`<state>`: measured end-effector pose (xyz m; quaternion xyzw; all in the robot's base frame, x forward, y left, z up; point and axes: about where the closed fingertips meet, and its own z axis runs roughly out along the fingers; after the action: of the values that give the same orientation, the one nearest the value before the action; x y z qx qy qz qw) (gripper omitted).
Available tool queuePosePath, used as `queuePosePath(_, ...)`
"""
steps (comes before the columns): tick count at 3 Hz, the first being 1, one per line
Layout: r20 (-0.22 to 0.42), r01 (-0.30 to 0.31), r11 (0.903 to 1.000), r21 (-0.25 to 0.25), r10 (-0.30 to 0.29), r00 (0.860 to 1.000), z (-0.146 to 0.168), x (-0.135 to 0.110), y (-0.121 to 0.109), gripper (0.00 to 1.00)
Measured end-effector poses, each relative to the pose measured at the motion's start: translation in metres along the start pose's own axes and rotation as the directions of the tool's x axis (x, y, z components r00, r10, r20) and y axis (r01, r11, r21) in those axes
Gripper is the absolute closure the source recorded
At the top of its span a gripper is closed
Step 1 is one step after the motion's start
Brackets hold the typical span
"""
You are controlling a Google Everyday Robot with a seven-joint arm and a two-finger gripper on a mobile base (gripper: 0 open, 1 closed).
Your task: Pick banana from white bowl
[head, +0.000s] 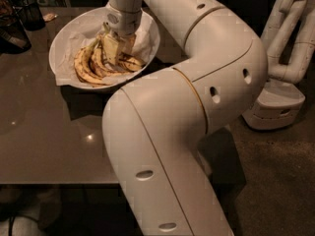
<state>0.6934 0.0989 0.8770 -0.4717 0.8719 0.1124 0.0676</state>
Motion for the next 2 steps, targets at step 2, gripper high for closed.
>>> queuePosePath(2, 0.024, 0.064, 0.9974, 0.032, -0.065, 0.998, -0.033, 0.000, 0.018, 1.00)
